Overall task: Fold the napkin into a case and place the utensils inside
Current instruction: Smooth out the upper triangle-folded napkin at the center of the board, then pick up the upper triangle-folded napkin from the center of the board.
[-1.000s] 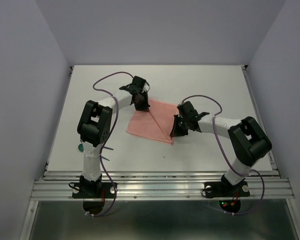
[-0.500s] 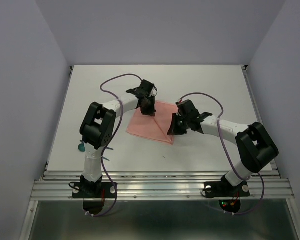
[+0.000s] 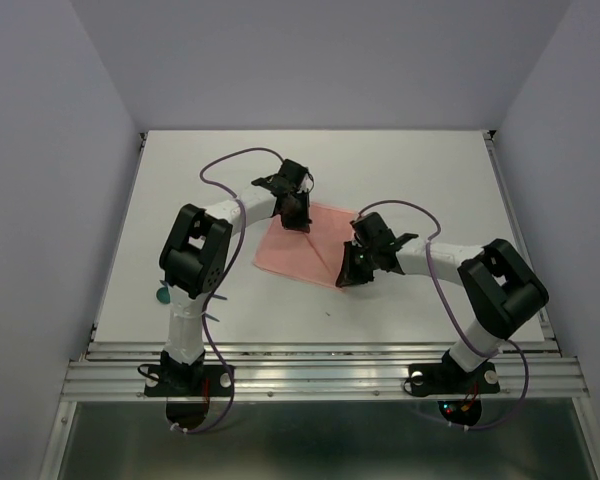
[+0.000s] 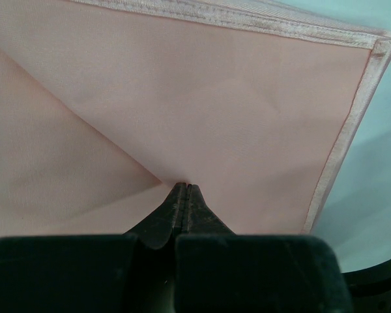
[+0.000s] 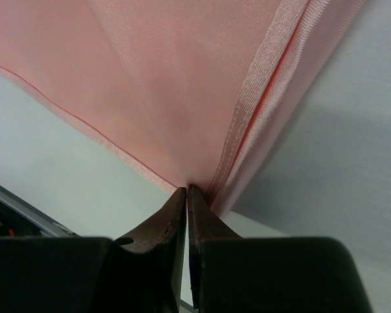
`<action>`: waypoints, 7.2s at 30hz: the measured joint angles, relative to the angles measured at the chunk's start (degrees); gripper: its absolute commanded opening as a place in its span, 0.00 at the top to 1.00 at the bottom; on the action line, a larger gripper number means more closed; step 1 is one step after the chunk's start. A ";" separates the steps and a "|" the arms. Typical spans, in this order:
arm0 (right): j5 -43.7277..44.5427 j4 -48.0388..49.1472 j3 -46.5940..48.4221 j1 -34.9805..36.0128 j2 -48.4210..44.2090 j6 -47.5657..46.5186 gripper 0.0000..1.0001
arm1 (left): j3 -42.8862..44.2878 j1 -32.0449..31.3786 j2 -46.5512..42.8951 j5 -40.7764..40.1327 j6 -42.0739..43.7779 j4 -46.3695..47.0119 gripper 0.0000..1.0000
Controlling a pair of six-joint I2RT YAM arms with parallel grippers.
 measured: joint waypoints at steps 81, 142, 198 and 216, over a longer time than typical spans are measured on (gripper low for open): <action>4.17 -1.14 13.44 0.35 4.55 -0.39 0.89 | 11.52 6.60 7.69 -2.32 1.88 -4.17 1.00; 8.17 -1.33 19.15 1.27 14.29 -0.11 0.89 | 21.24 9.64 12.92 -5.90 4.04 -8.28 1.00; 13.29 -6.91 16.31 -21.40 2.01 -3.34 0.52 | 23.23 -5.55 0.85 -17.70 4.09 -13.03 0.86; -0.09 -2.97 4.96 -27.28 -2.69 -2.12 0.41 | 4.61 -19.71 -2.73 -21.07 0.57 -16.17 0.51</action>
